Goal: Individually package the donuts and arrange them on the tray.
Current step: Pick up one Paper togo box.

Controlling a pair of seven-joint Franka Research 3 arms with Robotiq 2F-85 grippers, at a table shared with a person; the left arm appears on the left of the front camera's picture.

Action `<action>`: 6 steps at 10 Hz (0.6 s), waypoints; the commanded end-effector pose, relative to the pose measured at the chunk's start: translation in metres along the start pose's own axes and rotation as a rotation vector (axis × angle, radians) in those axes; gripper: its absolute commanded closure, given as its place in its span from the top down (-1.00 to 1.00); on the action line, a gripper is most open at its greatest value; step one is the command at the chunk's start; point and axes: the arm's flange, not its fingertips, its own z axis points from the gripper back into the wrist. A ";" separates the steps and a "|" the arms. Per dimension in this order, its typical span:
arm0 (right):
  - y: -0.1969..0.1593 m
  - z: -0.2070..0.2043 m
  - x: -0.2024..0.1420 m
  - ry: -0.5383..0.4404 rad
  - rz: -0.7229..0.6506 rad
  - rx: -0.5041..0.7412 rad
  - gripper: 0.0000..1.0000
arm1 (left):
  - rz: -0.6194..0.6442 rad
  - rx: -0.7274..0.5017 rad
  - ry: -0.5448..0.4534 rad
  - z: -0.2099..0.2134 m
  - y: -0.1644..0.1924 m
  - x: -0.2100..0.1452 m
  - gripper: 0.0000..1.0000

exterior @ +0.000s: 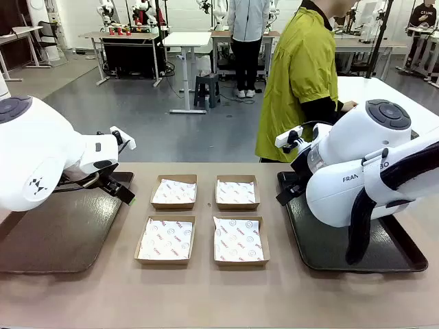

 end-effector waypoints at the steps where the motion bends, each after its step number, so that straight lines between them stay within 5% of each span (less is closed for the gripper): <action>1: 0.000 0.000 0.000 0.000 0.000 0.000 1.00 | 0.000 0.000 0.000 0.000 0.000 0.000 1.00; 6: 0.000 0.000 0.000 0.000 0.000 0.000 1.00 | 0.000 0.000 0.000 0.000 0.000 0.000 1.00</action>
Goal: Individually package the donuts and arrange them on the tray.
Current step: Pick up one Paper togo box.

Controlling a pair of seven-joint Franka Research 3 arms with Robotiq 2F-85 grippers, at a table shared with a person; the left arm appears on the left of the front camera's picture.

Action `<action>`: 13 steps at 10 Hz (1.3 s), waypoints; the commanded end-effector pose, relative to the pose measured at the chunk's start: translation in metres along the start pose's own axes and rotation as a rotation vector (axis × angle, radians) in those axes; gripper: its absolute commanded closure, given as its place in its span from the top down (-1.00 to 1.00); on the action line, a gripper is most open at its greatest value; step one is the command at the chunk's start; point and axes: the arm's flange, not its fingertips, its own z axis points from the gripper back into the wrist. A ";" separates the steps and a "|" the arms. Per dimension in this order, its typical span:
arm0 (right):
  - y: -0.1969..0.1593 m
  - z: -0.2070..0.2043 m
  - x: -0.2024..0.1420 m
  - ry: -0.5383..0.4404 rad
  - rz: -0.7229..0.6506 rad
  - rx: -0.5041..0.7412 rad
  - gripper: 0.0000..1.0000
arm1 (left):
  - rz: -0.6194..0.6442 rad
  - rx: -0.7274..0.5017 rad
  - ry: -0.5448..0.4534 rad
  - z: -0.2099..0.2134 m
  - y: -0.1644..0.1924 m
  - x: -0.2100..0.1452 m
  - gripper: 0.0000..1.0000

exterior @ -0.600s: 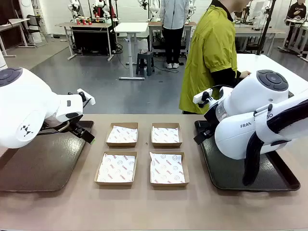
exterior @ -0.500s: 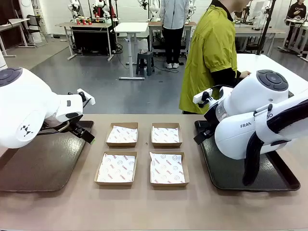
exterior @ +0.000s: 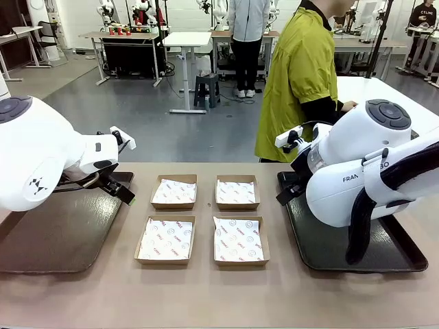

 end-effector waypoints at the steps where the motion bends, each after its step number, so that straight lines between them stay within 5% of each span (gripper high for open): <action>1: 0.000 0.000 0.000 0.000 0.000 0.000 1.00 | 0.000 0.000 0.000 0.000 0.000 0.000 1.00; 10: 0.000 0.000 0.000 0.000 0.000 0.000 1.00 | 0.000 0.000 0.000 0.000 0.000 0.000 1.00; 13: 0.009 0.061 -0.040 0.042 -0.051 -0.020 1.00 | -0.072 0.034 0.066 0.064 -0.023 -0.047 1.00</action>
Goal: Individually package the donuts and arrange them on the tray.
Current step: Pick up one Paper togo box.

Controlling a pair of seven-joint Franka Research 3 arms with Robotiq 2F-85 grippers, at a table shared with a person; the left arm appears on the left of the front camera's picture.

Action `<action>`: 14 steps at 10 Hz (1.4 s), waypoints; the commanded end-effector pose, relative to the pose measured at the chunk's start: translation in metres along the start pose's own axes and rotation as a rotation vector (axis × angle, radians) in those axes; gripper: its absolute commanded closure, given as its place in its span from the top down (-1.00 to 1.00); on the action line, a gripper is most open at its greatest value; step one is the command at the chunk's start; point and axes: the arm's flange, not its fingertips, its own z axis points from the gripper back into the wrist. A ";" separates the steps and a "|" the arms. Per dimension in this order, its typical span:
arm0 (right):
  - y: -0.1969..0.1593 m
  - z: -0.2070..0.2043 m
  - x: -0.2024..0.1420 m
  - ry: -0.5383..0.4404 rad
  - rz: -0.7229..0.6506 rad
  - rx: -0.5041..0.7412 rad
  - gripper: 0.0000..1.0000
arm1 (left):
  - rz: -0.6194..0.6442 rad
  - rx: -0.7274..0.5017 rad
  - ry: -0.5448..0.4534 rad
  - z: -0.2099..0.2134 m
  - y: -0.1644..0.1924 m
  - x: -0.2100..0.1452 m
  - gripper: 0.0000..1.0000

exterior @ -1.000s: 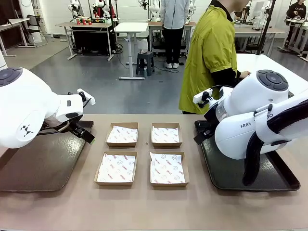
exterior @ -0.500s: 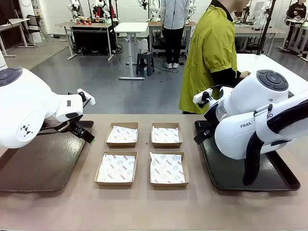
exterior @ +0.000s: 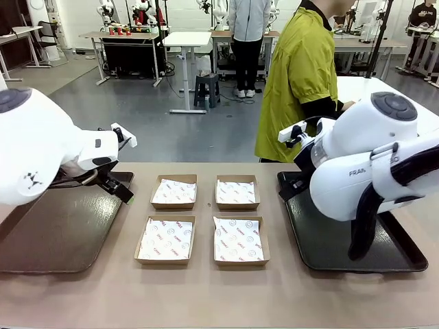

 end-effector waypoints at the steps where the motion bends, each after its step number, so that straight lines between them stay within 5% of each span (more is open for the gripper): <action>1: 0.015 0.067 -0.062 0.055 -0.034 -0.027 1.00 | -0.048 0.020 0.053 0.061 -0.021 -0.071 1.00; 7: 0.028 0.129 -0.140 0.232 -0.050 0.032 1.00 | -0.069 -0.028 0.173 0.099 -0.033 -0.151 1.00; 8: 0.004 0.140 -0.031 0.222 -0.031 0.022 1.00 | -0.068 0.040 0.157 0.092 -0.032 -0.149 1.00; 9: 0.004 0.140 -0.031 0.222 -0.031 0.022 1.00 | -0.066 -0.027 0.179 0.121 0.004 -0.030 1.00; 13: 0.004 0.147 -0.035 0.231 -0.034 0.026 1.00 | -0.066 -0.022 0.185 0.126 0.004 -0.032 1.00; 14: -0.021 0.150 -0.049 0.159 -0.228 0.292 1.00 | 0.117 -0.405 0.103 0.127 0.030 -0.040 1.00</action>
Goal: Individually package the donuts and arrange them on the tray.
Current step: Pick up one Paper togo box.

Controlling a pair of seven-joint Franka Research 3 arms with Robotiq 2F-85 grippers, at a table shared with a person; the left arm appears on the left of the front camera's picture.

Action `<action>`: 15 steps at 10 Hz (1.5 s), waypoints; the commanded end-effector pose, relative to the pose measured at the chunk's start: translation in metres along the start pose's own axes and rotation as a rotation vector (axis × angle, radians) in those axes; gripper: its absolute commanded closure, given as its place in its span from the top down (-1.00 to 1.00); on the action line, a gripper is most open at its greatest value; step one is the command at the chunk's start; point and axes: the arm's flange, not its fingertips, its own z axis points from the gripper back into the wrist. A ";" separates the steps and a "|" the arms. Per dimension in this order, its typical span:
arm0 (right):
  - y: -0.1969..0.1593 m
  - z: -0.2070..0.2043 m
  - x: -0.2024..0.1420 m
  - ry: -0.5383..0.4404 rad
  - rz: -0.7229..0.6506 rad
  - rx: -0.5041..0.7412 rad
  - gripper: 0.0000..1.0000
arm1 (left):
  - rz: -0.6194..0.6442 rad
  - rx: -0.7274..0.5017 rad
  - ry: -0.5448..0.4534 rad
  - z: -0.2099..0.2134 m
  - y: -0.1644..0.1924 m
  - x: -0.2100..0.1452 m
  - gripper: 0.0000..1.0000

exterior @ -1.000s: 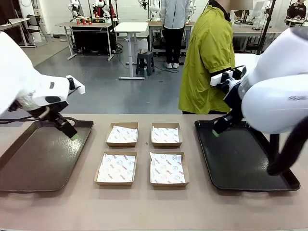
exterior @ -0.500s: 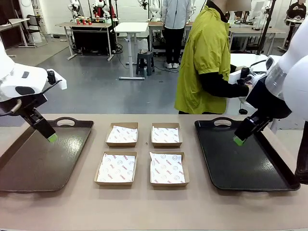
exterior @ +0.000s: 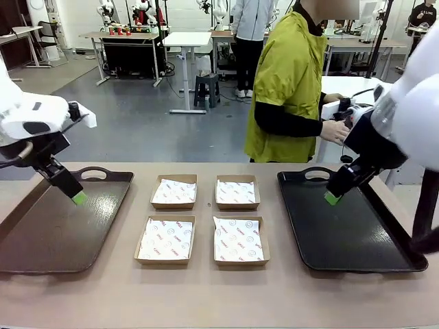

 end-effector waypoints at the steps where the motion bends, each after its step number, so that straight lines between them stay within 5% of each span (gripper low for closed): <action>1: -0.043 0.007 -0.026 -0.099 -0.229 0.404 1.00 | 0.198 -0.489 -0.138 0.009 0.042 -0.016 1.00; 3: -0.090 0.016 -0.064 -0.237 -0.396 0.684 1.00 | 0.318 -0.797 -0.246 0.009 0.076 -0.040 1.00; 6: -0.140 0.023 -0.123 -0.362 -0.519 0.935 1.00 | 0.473 -0.946 -0.335 0.006 0.111 -0.082 1.00; 10: -0.194 0.015 -0.182 -0.362 -0.608 0.954 1.00 | 0.633 -0.963 -0.347 -0.003 0.149 -0.151 1.00; 15: -0.229 0.016 -0.212 -0.372 -0.625 0.978 1.00 | 0.756 -1.002 -0.413 -0.009 0.175 -0.229 1.00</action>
